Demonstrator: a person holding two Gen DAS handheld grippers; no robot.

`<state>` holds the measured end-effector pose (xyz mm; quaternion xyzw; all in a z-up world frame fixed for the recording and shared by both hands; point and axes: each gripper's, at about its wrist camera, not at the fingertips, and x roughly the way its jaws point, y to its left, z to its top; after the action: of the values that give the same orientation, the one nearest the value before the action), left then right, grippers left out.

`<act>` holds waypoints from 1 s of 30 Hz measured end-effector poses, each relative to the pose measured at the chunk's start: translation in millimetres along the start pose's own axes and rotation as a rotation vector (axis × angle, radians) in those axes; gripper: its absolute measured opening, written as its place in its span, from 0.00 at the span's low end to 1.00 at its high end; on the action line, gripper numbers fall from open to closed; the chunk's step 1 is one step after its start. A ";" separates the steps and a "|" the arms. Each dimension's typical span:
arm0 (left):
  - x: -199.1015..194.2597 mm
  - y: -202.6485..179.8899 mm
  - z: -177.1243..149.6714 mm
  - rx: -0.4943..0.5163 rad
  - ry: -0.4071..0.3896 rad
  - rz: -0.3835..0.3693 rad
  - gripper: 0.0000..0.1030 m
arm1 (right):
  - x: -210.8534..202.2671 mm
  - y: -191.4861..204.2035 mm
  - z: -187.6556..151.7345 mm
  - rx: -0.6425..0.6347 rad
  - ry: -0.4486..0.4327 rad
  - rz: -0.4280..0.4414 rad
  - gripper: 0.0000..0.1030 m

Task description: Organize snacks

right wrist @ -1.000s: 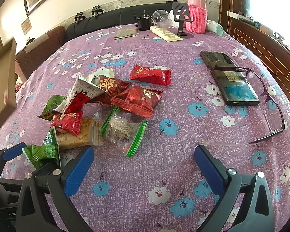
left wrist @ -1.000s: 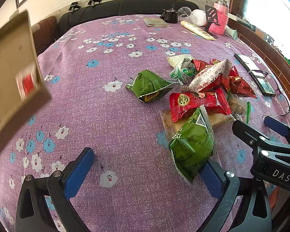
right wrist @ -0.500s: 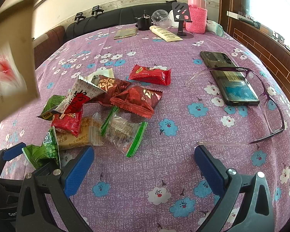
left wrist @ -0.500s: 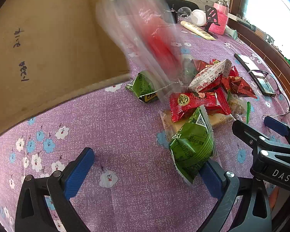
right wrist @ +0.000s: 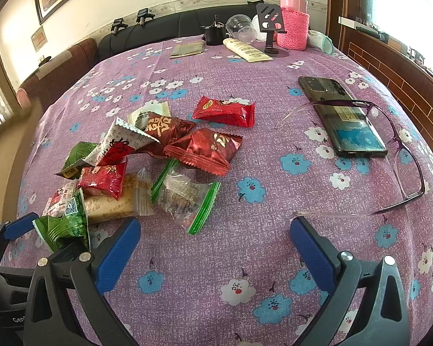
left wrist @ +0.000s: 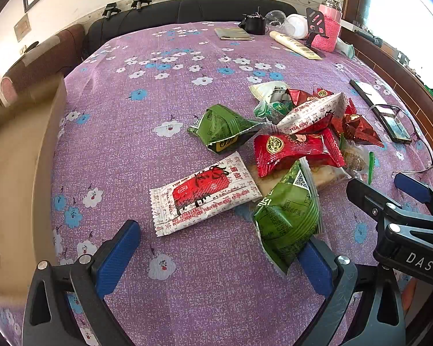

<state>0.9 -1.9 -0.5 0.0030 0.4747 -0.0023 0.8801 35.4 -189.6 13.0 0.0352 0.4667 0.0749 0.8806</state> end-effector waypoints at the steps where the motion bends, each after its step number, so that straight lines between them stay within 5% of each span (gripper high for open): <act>1: 0.0 -0.2 0.0 0.000 0.000 0.000 1.00 | 0.0 0.1 0.0 0.000 0.000 0.000 1.00; 14: 0.0 -0.1 -0.1 0.001 0.000 0.000 1.00 | 0.1 0.4 -0.1 -0.002 0.002 -0.002 1.00; 23: -0.6 -0.1 -2.3 -0.016 0.002 0.011 1.00 | -15.8 -19.3 -3.1 0.048 -0.051 0.092 1.00; 26: -4.3 3.8 -2.1 0.027 0.060 -0.058 1.00 | -26.1 -22.2 -3.9 0.067 -0.094 0.168 1.00; 30: -27.2 17.2 -13.6 0.041 0.001 -0.152 0.98 | -39.0 -16.4 -3.5 0.027 -0.165 0.193 1.00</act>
<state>-25.3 15.4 14.8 -0.0148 0.4738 -0.0787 0.8770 12.5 -212.3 40.8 0.0979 0.3883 0.1495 0.9040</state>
